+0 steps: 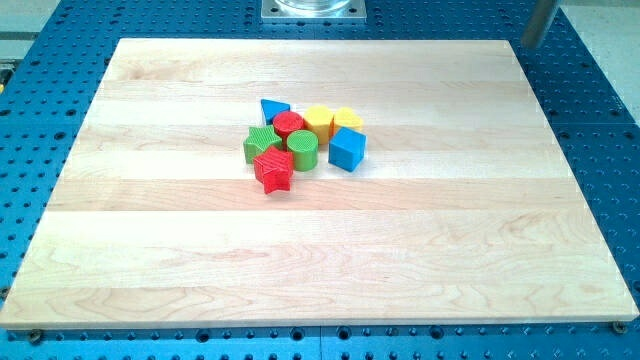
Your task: Separate yellow blocks from group of blocks
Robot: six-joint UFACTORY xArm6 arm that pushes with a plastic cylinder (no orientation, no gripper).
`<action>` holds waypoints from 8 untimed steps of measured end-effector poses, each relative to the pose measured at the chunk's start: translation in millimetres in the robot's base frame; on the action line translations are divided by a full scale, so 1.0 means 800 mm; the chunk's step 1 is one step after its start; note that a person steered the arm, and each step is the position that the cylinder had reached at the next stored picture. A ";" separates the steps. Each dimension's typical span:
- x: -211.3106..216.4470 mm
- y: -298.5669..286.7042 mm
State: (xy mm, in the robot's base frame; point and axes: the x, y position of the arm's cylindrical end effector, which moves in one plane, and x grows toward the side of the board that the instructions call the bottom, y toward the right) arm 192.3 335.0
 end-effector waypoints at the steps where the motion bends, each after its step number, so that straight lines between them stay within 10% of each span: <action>1: 0.000 0.000; 3: 0.043 -0.034; 6: 0.260 -0.177; 8: 0.273 -0.294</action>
State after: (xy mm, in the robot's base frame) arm 410.8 99.8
